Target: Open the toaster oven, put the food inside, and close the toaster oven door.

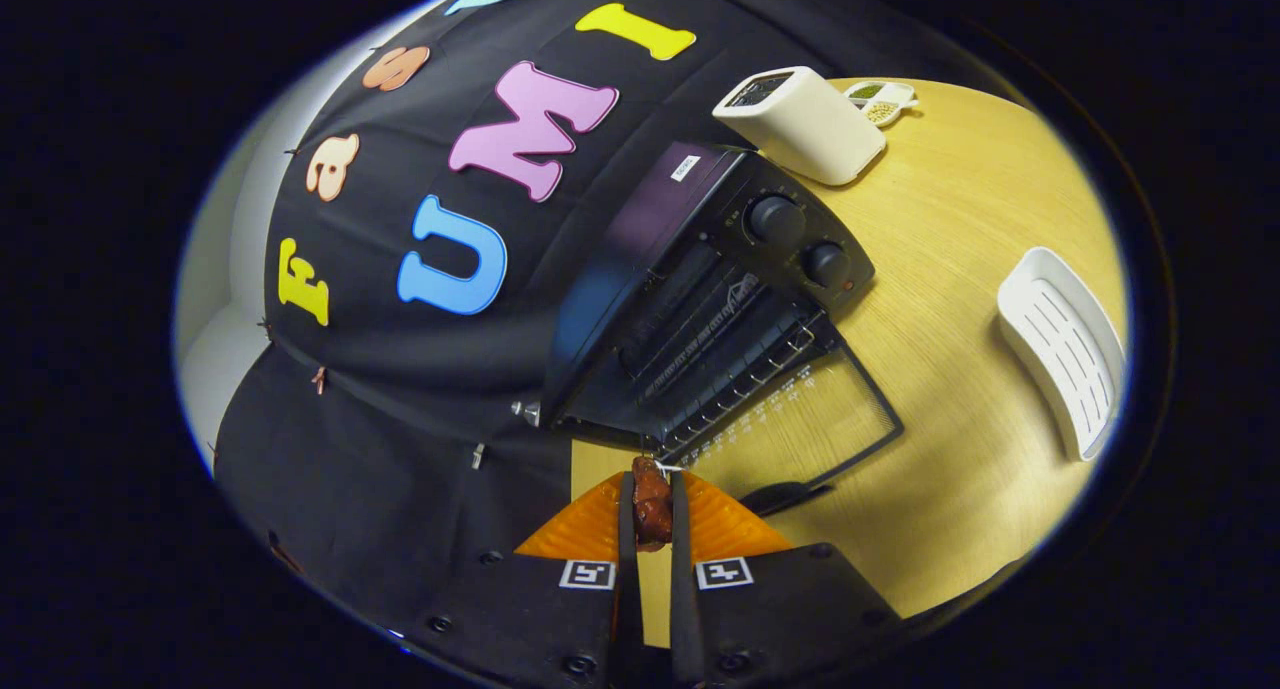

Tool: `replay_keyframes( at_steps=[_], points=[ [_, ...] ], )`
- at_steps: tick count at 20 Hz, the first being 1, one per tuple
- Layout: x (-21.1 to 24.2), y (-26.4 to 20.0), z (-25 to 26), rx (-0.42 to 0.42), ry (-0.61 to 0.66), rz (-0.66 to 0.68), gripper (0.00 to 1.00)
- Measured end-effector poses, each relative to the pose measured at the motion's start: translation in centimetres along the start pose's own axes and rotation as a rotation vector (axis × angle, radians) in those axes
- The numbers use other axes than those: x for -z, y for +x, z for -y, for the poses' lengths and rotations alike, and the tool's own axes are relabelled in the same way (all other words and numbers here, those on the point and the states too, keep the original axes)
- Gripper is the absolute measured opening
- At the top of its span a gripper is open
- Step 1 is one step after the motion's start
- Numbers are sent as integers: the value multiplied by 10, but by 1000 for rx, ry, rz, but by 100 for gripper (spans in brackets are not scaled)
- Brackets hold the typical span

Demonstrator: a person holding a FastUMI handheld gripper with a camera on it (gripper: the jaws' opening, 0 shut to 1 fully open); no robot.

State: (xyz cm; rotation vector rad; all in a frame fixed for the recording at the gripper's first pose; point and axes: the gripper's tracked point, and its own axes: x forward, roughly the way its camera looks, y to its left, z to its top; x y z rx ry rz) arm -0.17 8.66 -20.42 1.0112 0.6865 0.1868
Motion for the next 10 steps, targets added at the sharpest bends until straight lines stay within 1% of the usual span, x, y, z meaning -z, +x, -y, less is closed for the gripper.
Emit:
replay_keyframes(
  at_steps=[3, 6, 10],
  points=[
    [-3, 28, 7, 26, 3, 58, 14],
    [-13, 55, 4, 39, 45, 128, 15],
    [-26, 86, 8, 49, 54, 219, 14]
  ],
)
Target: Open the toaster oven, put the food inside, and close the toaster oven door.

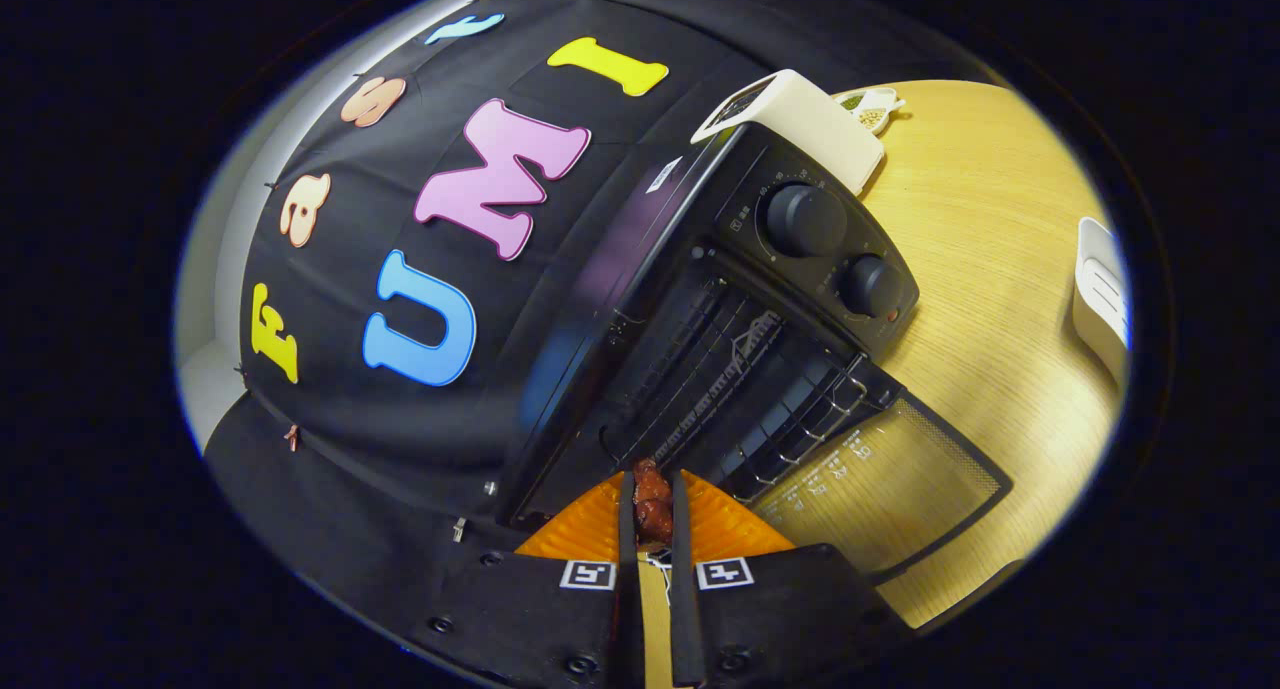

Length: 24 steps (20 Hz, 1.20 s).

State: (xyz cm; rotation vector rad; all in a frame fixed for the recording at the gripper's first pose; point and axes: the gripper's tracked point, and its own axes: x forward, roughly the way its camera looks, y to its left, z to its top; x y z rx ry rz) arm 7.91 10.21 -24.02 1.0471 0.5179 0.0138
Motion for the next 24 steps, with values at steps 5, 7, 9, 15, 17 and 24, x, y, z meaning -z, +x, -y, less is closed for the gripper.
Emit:
replay_keyframes(
  at_steps=[5, 7, 9, 15, 17, 24],
  points=[
    [-6, 32, 5, 15, 34, 81, 14],
    [-6, 41, 12, 44, 29, 98, 14],
    [-6, 45, 13, 55, 10, 106, 15],
    [-10, 40, 19, 126, -189, 110, 29],
    [-12, 38, 22, 144, -243, 109, 49],
    [5, 4, 20, 168, -473, 44, 98]
  ],
)
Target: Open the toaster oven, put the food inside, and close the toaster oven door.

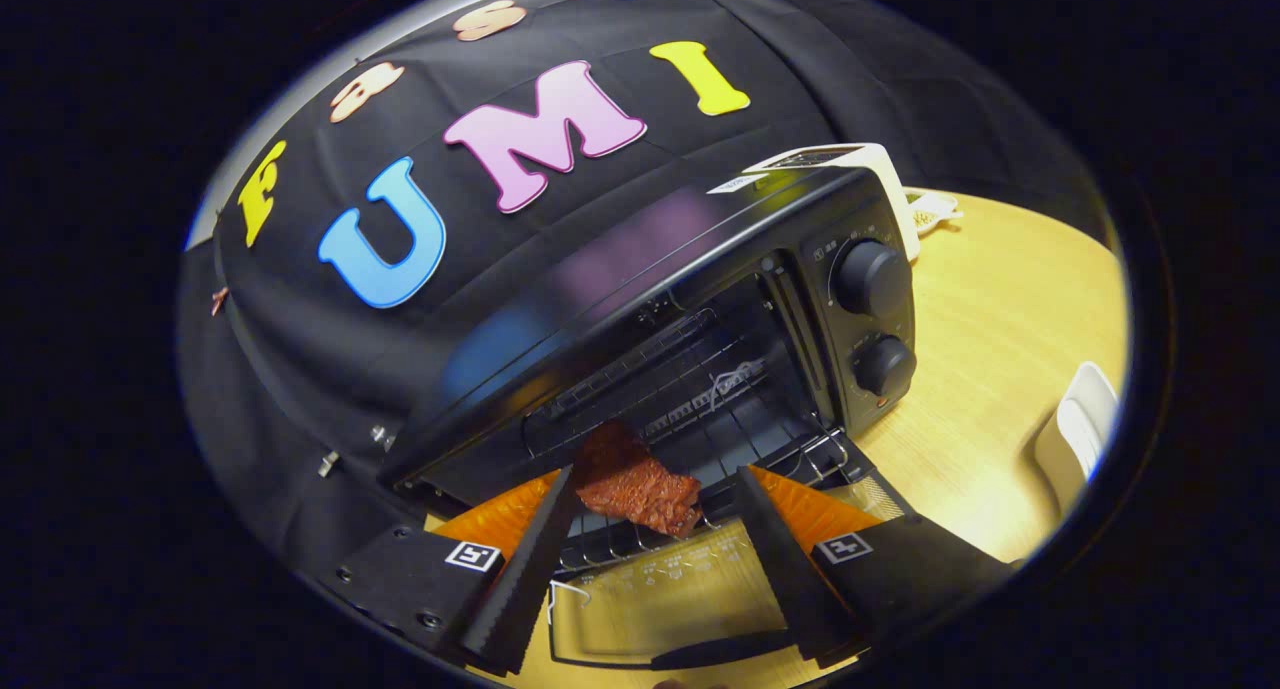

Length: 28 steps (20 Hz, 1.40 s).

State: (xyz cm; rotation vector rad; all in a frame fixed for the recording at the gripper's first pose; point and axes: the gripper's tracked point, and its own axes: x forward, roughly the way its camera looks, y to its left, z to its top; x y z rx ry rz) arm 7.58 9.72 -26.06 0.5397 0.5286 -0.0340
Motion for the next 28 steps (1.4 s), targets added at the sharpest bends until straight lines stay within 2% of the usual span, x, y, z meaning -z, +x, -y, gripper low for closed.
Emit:
replay_keyframes(
  at_steps=[5, 12, 18, 25, 28],
  points=[
    [20, -44, 3, 21, -240, -75, 98],
    [25, -93, 11, 59, -410, -128, 98],
    [60, -114, 23, 65, -457, -241, 98],
    [114, -103, 37, 137, -540, -365, 99],
    [139, -89, 41, 154, -504, -418, 99]
  ],
)
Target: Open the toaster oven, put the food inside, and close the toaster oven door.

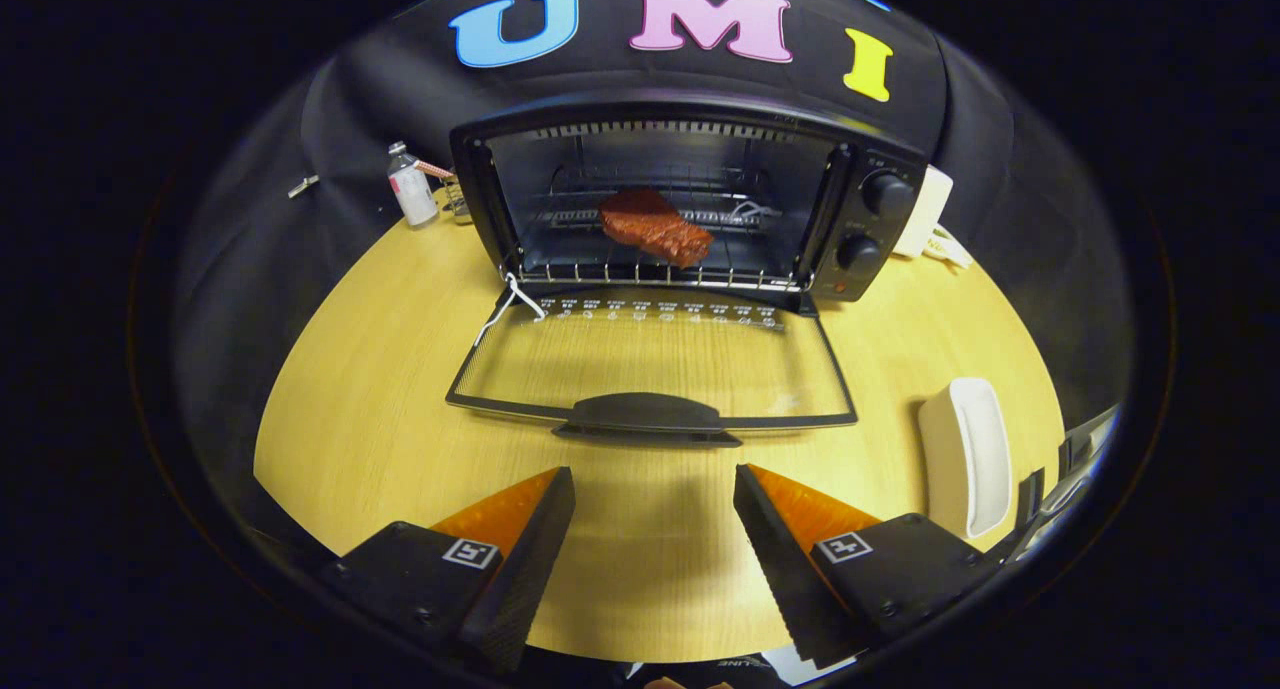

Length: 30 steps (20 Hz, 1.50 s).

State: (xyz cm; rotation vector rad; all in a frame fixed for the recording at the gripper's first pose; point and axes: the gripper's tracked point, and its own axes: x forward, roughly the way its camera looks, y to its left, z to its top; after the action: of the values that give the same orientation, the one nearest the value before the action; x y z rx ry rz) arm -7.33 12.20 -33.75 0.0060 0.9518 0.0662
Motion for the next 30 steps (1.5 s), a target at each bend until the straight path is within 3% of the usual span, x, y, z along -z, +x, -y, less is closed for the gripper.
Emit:
replay_keyframes(
  at_steps=[8, 14, 30],
  points=[
    [-1, 28, 5, 54, 48, -42, 99],
    [-5, 30, 2, 40, 53, -39, 99],
    [-40, -12, 2, -24, 135, 117, 98]
  ],
)
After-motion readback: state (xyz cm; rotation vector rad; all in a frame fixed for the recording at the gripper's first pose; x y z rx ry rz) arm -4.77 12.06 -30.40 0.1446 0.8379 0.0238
